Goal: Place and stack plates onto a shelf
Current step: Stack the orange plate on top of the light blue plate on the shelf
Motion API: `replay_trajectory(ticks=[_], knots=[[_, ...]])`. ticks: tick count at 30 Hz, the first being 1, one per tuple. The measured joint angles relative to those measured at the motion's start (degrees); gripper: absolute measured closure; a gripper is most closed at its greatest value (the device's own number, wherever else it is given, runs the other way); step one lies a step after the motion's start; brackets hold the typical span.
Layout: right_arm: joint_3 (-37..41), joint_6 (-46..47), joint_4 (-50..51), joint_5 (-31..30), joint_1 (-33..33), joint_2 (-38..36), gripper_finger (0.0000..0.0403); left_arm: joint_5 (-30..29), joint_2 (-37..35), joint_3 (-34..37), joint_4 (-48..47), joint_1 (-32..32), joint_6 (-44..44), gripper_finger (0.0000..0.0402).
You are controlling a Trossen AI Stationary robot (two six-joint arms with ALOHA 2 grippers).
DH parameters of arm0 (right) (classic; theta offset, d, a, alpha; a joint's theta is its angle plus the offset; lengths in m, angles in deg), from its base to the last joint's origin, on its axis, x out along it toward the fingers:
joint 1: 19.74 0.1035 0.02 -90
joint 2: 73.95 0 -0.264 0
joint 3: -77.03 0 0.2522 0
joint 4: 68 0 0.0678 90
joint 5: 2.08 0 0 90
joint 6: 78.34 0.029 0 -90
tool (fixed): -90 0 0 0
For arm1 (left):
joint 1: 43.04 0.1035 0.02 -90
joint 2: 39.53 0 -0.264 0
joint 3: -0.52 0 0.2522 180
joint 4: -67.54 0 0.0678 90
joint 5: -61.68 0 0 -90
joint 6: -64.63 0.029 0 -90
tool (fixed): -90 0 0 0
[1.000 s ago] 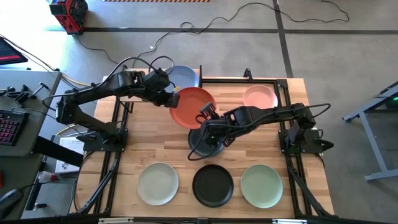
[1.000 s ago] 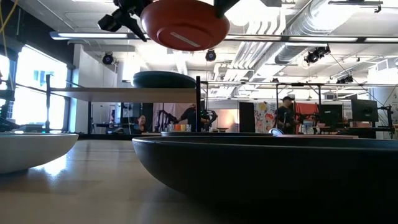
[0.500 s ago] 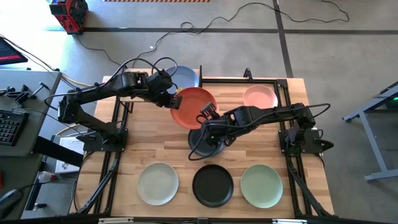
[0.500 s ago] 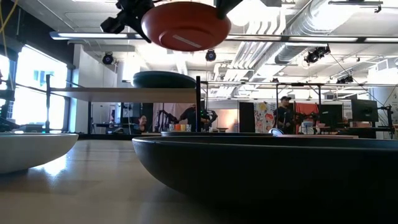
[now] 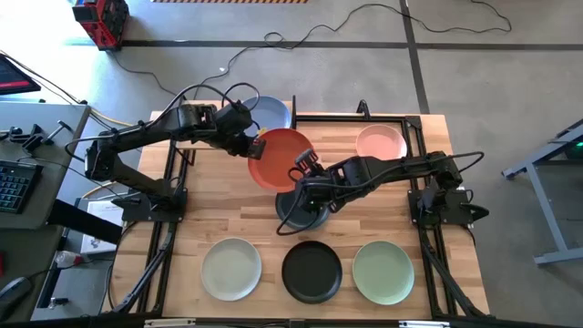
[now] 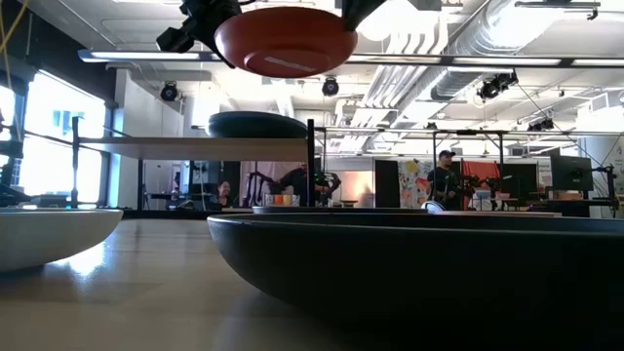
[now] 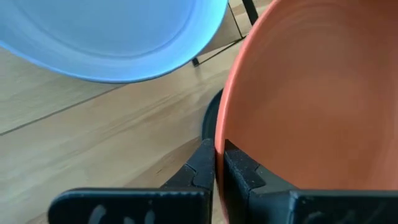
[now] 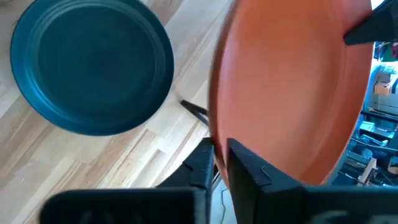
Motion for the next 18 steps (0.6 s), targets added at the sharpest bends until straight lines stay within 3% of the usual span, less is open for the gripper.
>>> replay_trajectory(ticks=[8,18], knots=[[-1.0,1.6,1.9,-0.3,0.5,0.0,0.0293,-2.0,0.0,0.0,0.2,1.0,0.5,0.0398],[-9.9,13.2,11.2,-3.1,0.6,-0.1,0.0272,0.3,-0.6,0.0,0.3,9.7,6.0,0.0398]])
